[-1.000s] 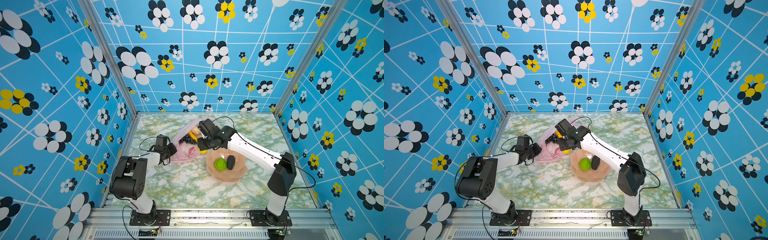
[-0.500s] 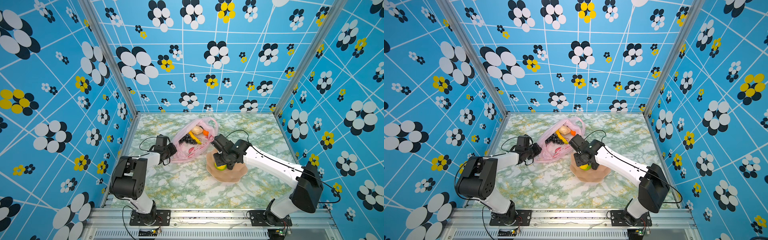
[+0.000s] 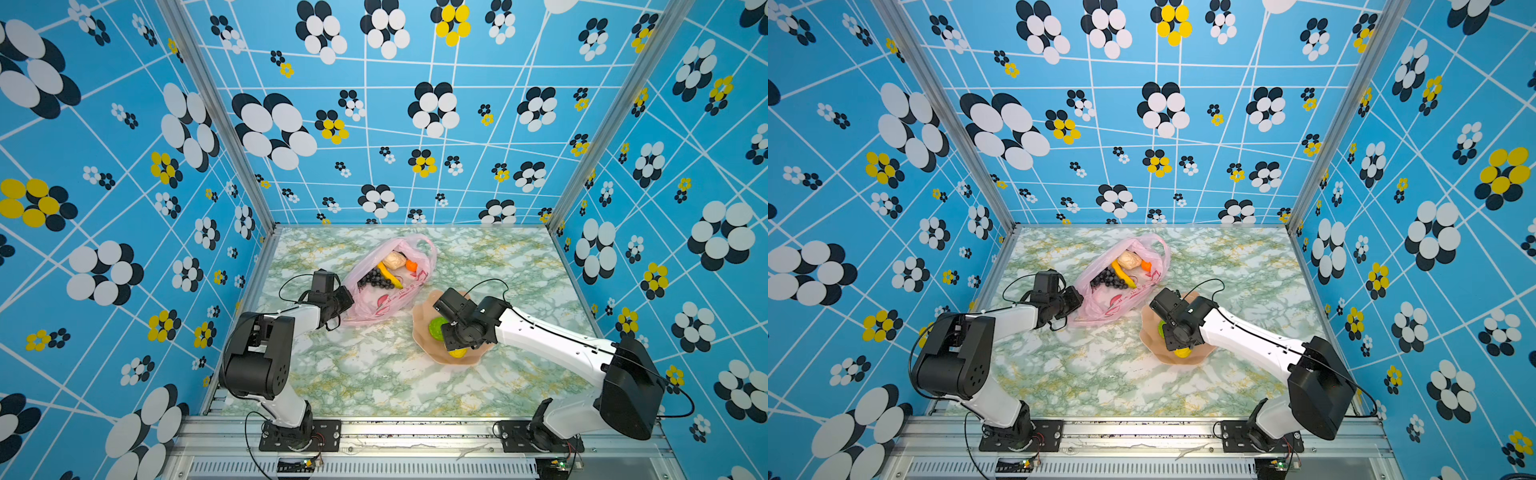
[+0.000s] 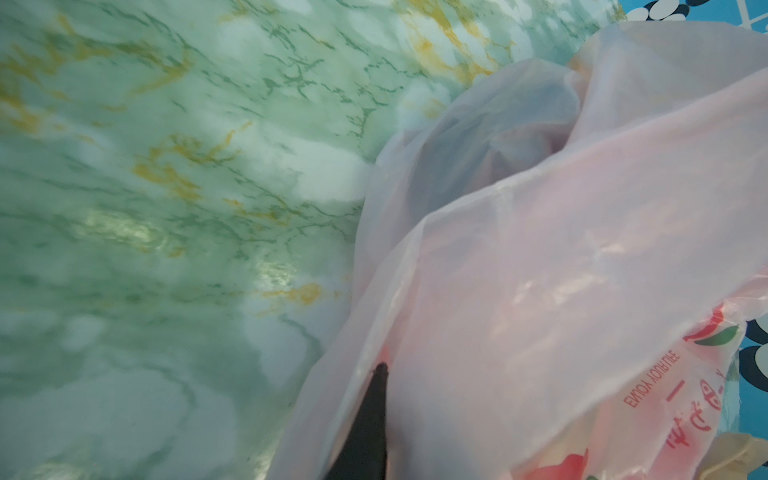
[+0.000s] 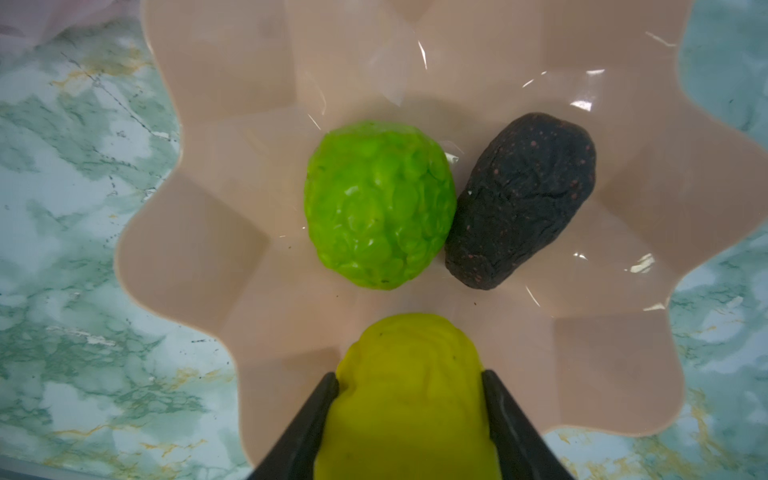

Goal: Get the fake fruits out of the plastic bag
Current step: 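Lower the lemon into the bowl and open the right gripper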

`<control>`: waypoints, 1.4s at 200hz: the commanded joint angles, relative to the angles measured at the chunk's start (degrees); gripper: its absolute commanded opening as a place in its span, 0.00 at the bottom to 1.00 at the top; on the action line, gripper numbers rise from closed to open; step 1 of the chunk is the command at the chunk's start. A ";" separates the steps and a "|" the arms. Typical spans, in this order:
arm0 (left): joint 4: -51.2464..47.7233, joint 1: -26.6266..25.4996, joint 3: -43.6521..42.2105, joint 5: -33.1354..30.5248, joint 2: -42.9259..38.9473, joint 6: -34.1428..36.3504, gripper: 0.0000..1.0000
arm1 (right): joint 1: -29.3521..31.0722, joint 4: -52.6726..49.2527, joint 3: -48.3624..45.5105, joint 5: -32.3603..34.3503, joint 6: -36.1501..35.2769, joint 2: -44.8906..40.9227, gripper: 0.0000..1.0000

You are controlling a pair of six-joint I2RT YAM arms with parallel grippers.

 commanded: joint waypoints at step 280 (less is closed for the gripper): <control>4.73 -3.40 -0.54 3.31 -2.01 3.86 0.15 | -2.75 6.63 12.46 4.32 -3.76 5.96 0.77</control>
